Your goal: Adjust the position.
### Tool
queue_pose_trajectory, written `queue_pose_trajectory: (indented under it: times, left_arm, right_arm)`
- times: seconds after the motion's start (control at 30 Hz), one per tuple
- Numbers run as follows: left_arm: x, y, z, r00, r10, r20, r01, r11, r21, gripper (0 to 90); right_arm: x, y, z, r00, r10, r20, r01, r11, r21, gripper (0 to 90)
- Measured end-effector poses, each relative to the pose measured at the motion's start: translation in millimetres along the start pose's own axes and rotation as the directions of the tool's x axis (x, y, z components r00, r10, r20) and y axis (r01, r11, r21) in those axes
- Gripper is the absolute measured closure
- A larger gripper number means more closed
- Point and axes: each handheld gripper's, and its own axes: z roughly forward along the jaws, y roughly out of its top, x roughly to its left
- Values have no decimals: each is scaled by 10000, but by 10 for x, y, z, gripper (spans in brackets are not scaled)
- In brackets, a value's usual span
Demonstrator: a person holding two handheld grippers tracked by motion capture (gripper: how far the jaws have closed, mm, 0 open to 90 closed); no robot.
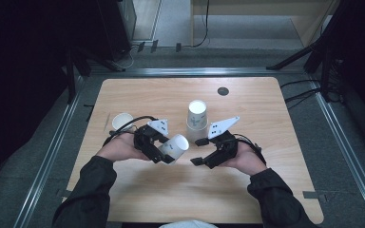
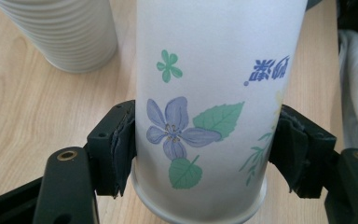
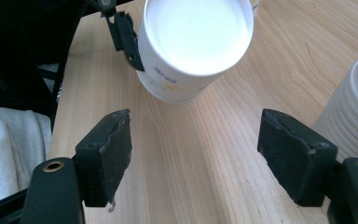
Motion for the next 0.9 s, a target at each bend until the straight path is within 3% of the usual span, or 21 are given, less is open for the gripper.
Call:
queue_pose_trajectory:
  times: [0.37,0.6,0.9]
  left_arm:
    - [-81,27,68,9992,334,-212,-320,9974,643,296]
    - [-140,75,155,9972,650,-360,-596,9892,1337,294]
    - [-225,144,231,9946,1018,-207,-971,9821,1616,294]
  right_arm:
    - [8,23,69,9999,-96,-71,95,9999,-49,256]
    - [19,37,130,9993,-206,-315,205,9998,-47,256]
    - [46,54,220,9981,-254,-566,257,9997,42,256]
